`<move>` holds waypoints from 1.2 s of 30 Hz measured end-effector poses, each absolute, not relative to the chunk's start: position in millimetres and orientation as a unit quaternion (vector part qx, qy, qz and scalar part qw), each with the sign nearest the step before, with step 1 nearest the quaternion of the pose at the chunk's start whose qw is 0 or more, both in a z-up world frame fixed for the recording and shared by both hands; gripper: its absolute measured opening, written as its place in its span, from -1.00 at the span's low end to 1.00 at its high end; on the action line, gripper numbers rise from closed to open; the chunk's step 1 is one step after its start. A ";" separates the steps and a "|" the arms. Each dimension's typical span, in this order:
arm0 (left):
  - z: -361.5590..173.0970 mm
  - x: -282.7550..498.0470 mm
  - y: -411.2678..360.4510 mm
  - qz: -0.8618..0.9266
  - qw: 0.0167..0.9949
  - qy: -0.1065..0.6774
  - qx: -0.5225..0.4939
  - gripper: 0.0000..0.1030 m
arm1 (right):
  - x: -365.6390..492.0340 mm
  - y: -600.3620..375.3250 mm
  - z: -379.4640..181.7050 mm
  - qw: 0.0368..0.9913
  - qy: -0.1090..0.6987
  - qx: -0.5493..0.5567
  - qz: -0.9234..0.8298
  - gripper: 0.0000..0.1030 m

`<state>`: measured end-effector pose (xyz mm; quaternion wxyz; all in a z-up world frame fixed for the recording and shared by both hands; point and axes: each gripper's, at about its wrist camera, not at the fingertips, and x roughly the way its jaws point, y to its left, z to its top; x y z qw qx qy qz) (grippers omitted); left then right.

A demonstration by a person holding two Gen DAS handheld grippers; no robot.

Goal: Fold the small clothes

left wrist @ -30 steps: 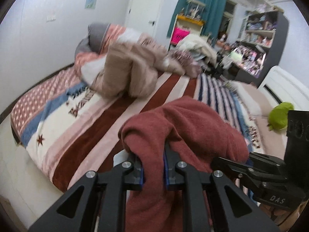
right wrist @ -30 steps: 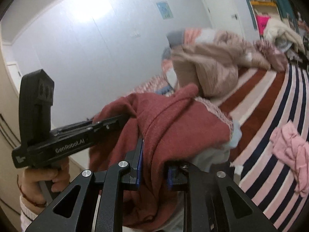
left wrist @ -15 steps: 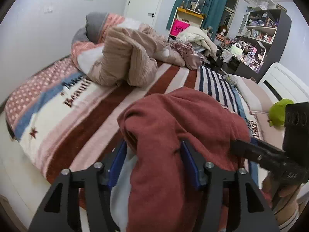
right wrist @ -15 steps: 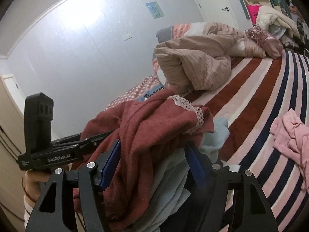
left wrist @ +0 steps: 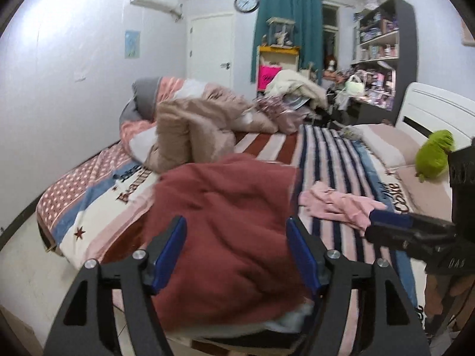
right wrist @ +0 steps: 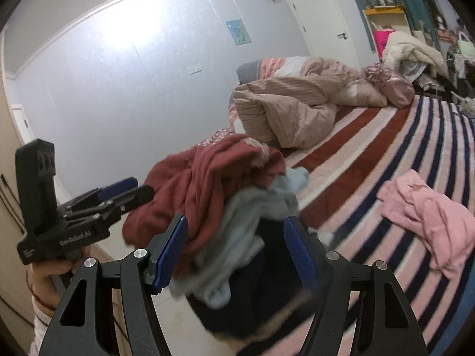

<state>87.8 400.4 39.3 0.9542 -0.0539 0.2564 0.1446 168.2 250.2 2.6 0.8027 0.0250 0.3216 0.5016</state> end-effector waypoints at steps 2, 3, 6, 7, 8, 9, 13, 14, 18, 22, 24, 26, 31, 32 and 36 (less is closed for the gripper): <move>39.9 79.4 370.3 0.124 0.961 0.241 -0.048 0.36 | 151.1 219.9 -4.2 0.812 0.315 0.023 0.490 0.25; 39.5 74.9 354.7 0.112 0.965 0.231 -0.045 0.40 | 140.4 201.9 -9.1 0.821 0.309 0.016 0.480 0.25; 33.6 62.7 308.3 0.081 0.974 0.208 -0.046 0.43 | 115.0 156.0 -22.6 0.842 0.293 0.000 0.453 0.25; 31.5 59.5 294.0 0.071 0.975 0.203 -0.048 0.43 | 106.9 138.9 -27.9 0.847 0.292 -0.001 0.444 0.25; 27.5 55.1 276.2 0.059 0.977 0.197 -0.050 0.44 | 96.2 114.5 -35.5 0.853 0.292 0.000 0.432 0.25; 24.2 51.7 259.7 0.048 0.979 0.191 -0.051 0.44 | 88.3 97.2 -40.3 0.859 0.291 0.000 0.422 0.25; 9.2 40.0 197.6 0.031 0.986 0.160 -0.045 0.60 | 49.8 34.3 -54.8 0.892 0.269 -0.032 0.363 0.26; 5.4 37.8 184.4 0.031 0.987 0.152 -0.041 0.63 | 41.8 22.3 -56.7 0.898 0.263 -0.039 0.350 0.27; -10.0 32.3 133.7 0.021 0.990 0.134 -0.028 0.72 | 6.8 -34.0 -61.1 0.927 0.242 -0.048 0.284 0.35; -22.7 31.8 96.9 0.008 0.992 0.126 -0.018 0.92 | -19.4 -64.2 -51.3 0.950 0.204 -0.066 0.227 0.55; -28.0 30.2 85.3 0.004 0.992 0.124 -0.017 0.93 | -29.6 -72.7 -46.6 0.958 0.184 -0.071 0.206 0.80; -31.1 31.1 80.6 0.001 0.992 0.122 -0.014 0.94 | -36.8 -76.4 -41.0 0.966 0.164 -0.073 0.186 0.86; -32.4 30.4 82.1 0.012 0.993 0.118 -0.012 0.96 | -38.9 -77.5 -37.0 0.967 0.156 -0.062 0.191 0.99; -32.2 29.9 83.7 0.013 0.993 0.118 -0.012 0.97 | -38.3 -77.4 -37.4 0.967 0.157 -0.060 0.193 0.99; -31.9 28.1 88.5 0.019 0.993 0.118 -0.014 0.97 | -38.7 -76.9 -39.8 0.966 0.155 -0.049 0.200 0.99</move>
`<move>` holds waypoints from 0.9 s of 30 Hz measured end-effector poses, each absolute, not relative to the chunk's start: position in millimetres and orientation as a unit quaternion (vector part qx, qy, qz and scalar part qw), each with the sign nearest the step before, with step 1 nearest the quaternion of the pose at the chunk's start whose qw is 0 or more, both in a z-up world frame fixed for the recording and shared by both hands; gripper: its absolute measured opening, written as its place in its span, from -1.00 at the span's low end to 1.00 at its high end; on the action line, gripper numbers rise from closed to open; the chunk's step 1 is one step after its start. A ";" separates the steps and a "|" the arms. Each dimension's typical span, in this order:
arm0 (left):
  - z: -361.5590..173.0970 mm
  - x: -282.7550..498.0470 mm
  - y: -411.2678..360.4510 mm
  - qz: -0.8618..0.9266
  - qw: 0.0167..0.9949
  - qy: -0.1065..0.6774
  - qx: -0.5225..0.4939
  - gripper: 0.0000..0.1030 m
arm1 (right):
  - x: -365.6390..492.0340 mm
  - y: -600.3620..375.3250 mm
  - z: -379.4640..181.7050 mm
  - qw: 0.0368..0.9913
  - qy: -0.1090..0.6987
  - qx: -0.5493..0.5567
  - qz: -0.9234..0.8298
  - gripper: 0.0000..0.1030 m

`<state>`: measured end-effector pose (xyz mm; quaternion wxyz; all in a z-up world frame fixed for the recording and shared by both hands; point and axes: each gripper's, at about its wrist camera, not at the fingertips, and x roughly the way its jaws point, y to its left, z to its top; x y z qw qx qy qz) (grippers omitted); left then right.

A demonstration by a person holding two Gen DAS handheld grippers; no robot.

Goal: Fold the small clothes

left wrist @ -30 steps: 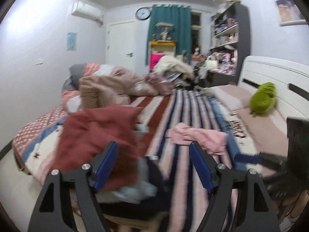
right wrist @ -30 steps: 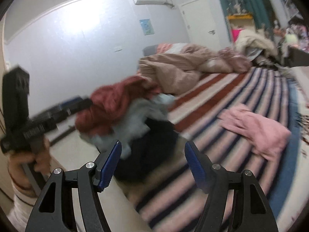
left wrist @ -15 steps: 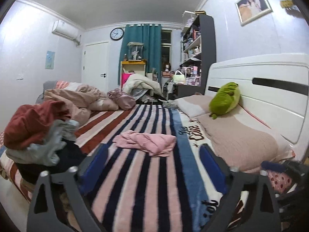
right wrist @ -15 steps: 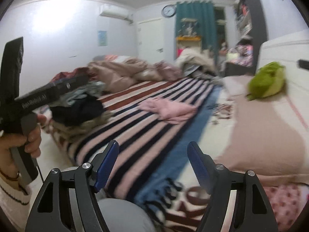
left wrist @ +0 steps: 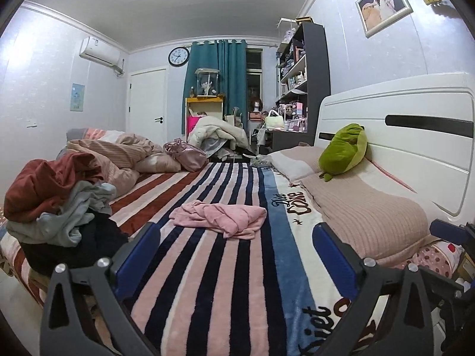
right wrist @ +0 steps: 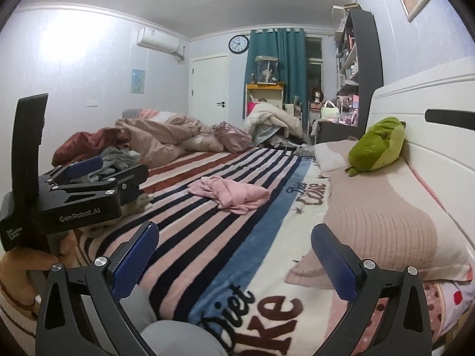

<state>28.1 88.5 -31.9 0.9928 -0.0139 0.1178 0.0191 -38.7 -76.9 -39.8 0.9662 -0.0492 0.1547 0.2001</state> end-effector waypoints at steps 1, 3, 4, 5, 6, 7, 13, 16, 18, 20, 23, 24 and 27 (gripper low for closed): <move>-31.8 27.4 88.8 0.022 0.993 0.116 -0.014 0.97 | -37.7 -76.7 -39.9 0.966 0.156 -0.045 0.202 0.99; -32.2 25.9 89.0 0.027 0.993 0.114 -0.009 0.97 | -37.6 -75.5 -39.9 0.965 0.156 -0.041 0.205 0.99; -32.1 25.4 89.0 0.029 0.993 0.114 -0.008 0.97 | -38.1 -74.8 -40.4 0.965 0.156 -0.040 0.206 0.99; -32.0 24.7 88.9 0.030 0.993 0.114 -0.006 0.97 | -38.3 -74.7 -40.1 0.965 0.156 -0.038 0.206 0.99; -31.8 24.1 88.9 0.031 0.993 0.114 -0.004 0.97 | -38.5 -74.0 -39.9 0.965 0.156 -0.038 0.207 0.99; -31.7 23.2 88.9 0.033 0.993 0.112 -0.003 0.97 | -38.3 -73.8 -39.7 0.965 0.156 -0.037 0.208 0.99; -30.4 19.0 90.1 0.042 0.993 0.109 0.002 0.97 | -40.7 -72.0 -37.9 0.964 0.152 -0.031 0.215 0.99; -29.7 16.6 89.3 0.045 0.993 0.107 0.007 0.97 | -42.7 -69.8 -37.0 0.964 0.150 -0.032 0.219 0.99; -29.6 15.4 89.3 0.049 0.993 0.105 0.008 0.97 | -43.4 -69.0 -36.3 0.963 0.149 -0.029 0.222 0.99; -29.5 14.5 90.3 0.051 0.993 0.105 0.008 0.97 | -43.7 -68.9 -36.0 0.963 0.149 -0.027 0.223 0.99; -29.1 11.9 91.9 0.054 0.993 0.105 0.008 0.97 | -43.8 -68.7 -35.8 0.963 0.149 -0.027 0.223 0.99; -28.5 11.3 92.6 0.055 0.993 0.105 0.008 0.97 | -43.8 -69.0 -35.9 0.963 0.149 -0.027 0.223 0.99; -27.5 9.0 94.4 0.059 0.993 0.104 0.009 0.97 | -43.0 -70.3 -36.1 0.963 0.148 -0.025 0.224 0.99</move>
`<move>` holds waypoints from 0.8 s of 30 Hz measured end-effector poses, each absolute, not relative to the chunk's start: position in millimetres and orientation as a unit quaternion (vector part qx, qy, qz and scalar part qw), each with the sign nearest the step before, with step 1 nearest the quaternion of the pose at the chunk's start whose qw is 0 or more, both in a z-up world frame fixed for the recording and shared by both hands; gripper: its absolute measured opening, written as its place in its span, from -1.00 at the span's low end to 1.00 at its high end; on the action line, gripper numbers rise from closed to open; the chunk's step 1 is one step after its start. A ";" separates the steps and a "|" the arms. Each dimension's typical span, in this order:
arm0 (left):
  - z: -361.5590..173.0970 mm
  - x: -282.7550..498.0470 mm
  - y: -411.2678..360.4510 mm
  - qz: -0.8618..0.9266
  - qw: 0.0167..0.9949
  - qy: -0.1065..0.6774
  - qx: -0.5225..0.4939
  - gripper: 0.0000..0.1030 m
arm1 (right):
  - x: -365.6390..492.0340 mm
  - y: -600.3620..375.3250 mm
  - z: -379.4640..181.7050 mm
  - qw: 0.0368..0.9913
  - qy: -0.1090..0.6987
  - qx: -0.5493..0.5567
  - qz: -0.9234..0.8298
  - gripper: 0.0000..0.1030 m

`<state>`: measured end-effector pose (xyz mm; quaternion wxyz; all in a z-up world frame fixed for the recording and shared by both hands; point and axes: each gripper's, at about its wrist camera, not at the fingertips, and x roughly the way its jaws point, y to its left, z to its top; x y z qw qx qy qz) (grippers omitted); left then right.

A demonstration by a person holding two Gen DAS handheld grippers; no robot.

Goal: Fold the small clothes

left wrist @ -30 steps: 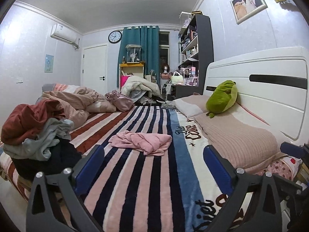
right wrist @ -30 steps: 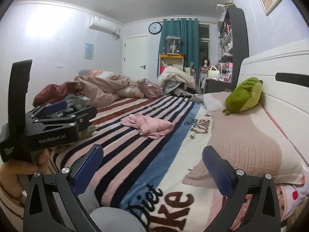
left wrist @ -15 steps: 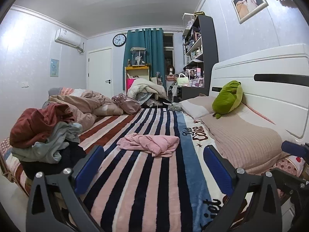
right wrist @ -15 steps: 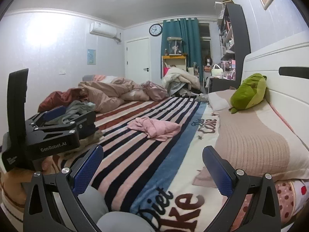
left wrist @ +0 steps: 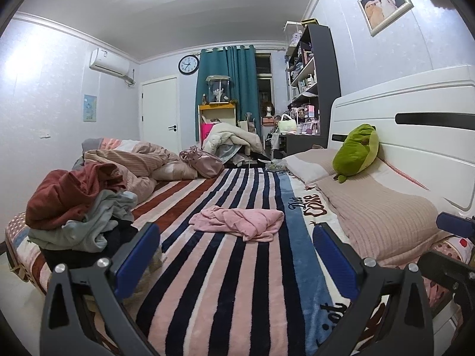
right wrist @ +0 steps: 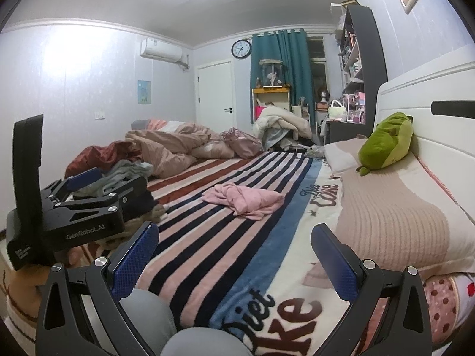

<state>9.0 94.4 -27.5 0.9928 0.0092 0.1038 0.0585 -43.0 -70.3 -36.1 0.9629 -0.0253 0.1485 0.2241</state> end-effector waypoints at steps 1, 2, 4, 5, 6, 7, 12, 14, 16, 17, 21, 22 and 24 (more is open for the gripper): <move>-27.8 7.9 94.8 0.059 0.993 0.103 0.009 0.97 | -43.2 -69.1 -36.0 0.963 0.148 -0.023 0.225 0.99; -27.6 7.0 95.4 0.061 0.993 0.103 0.008 0.97 | -43.4 -67.5 -36.0 0.963 0.148 -0.021 0.225 0.99; -27.1 5.9 96.6 0.061 0.993 0.102 0.006 0.97 | -44.5 -63.4 -34.7 0.962 0.148 -0.020 0.226 0.99; -27.1 5.9 96.6 0.062 0.993 0.102 0.006 0.98 | -45.2 -60.9 -34.5 0.962 0.148 -0.020 0.227 0.99; -27.0 5.9 96.8 0.062 0.993 0.102 0.007 0.98 | -45.8 -58.5 -34.6 0.962 0.149 -0.020 0.227 0.99; -27.0 5.5 96.9 0.062 0.993 0.102 0.008 0.98 | -46.7 -56.5 -34.5 0.962 0.149 -0.020 0.227 0.99; -27.3 5.3 96.6 0.063 0.993 0.102 0.007 0.98 | -47.6 -53.0 -34.6 0.962 0.150 -0.018 0.226 0.99; -26.7 4.2 96.7 0.062 0.993 0.102 0.007 0.98 | -47.7 -51.9 -35.4 0.962 0.151 -0.015 0.227 0.99; -26.9 4.8 96.1 0.063 0.993 0.101 0.008 0.98 | -48.2 -49.0 -36.4 0.962 0.152 -0.014 0.227 0.99; -26.9 4.8 96.2 0.063 0.993 0.101 0.008 0.98 | -47.5 -50.5 -36.4 0.962 0.151 -0.015 0.226 0.99; -25.6 2.9 95.9 0.056 0.993 0.102 0.008 0.98 | -46.6 -51.2 -37.1 0.962 0.151 -0.014 0.226 0.99; -25.2 2.2 96.0 0.056 0.993 0.102 0.008 0.98 | -46.6 -51.3 -37.1 0.962 0.151 -0.014 0.226 0.99; -24.7 1.6 95.7 0.056 0.993 0.101 0.009 0.98 | -46.4 -51.6 -37.1 0.962 0.151 -0.014 0.226 0.99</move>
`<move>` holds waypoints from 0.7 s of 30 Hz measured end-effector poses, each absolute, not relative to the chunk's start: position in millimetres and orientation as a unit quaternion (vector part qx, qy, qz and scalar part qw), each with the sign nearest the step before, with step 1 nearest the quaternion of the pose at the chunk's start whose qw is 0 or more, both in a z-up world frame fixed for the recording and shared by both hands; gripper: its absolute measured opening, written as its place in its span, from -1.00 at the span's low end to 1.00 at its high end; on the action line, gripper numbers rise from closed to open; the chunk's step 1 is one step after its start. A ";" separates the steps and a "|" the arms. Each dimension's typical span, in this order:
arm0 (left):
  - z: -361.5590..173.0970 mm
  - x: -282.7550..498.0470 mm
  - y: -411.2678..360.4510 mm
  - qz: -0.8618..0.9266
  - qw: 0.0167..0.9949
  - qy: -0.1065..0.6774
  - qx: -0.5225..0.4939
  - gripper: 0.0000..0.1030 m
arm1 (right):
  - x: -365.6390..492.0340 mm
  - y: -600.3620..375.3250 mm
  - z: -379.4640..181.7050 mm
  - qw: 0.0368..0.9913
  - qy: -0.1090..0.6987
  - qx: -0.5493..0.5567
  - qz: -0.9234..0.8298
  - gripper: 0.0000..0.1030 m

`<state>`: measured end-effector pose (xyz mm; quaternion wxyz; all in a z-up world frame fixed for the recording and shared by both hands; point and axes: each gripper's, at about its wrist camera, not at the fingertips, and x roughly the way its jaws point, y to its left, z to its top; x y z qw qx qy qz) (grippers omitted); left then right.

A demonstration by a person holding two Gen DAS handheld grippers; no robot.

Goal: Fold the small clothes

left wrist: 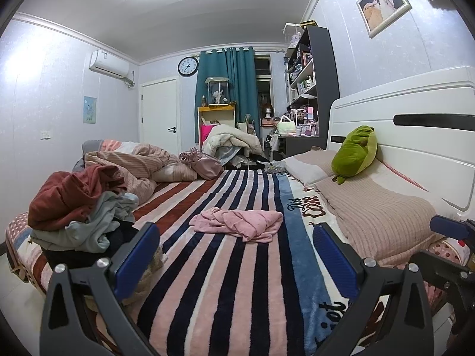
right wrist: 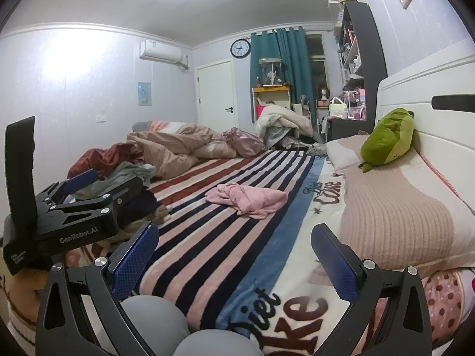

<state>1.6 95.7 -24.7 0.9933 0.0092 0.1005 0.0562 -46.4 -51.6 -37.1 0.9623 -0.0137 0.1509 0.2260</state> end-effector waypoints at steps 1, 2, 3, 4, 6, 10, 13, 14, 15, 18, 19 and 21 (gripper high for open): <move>-24.1 1.8 94.9 0.056 0.993 0.100 0.009 0.98 | -47.2 -49.1 -37.2 0.962 0.151 -0.013 0.226 0.99; -24.2 1.8 94.7 0.056 0.993 0.100 0.010 0.98 | -46.9 -50.7 -37.2 0.962 0.151 -0.013 0.226 0.99; -24.2 1.8 94.6 0.056 0.993 0.100 0.010 0.98 | -47.3 -49.5 -37.2 0.962 0.150 -0.013 0.226 0.99; -23.9 1.7 94.3 0.056 0.993 0.100 0.012 0.98 | -47.1 -49.2 -37.2 0.962 0.150 -0.013 0.226 0.99; -23.6 1.6 93.6 0.056 0.993 0.100 0.012 0.98 | -46.3 -51.8 -37.2 0.962 0.150 -0.013 0.226 0.99; -23.6 1.7 93.6 0.056 0.993 0.100 0.012 0.98 | -46.0 -52.9 -37.5 0.962 0.151 -0.012 0.226 0.99; -23.1 1.9 93.0 0.056 0.993 0.100 0.013 0.98 | -46.6 -50.8 -37.6 0.962 0.151 -0.013 0.226 0.99; -23.2 1.8 92.9 0.056 0.993 0.100 0.013 0.98 | -46.0 -52.4 -37.7 0.962 0.151 -0.013 0.226 0.99; -23.2 1.7 92.7 0.056 0.993 0.100 0.013 0.98 | -46.3 -51.7 -37.7 0.962 0.151 -0.013 0.226 0.99; -23.2 1.6 92.8 0.056 0.993 0.100 0.012 0.98 | -46.1 -51.7 -38.0 0.962 0.151 -0.011 0.227 0.99; -23.3 1.7 92.8 0.057 0.993 0.100 0.012 0.98 | -45.4 -54.1 -38.0 0.962 0.151 -0.012 0.227 0.99; -22.9 1.7 92.6 0.059 0.993 0.099 0.013 0.98 | -46.0 -50.0 -38.2 0.962 0.152 -0.013 0.227 0.99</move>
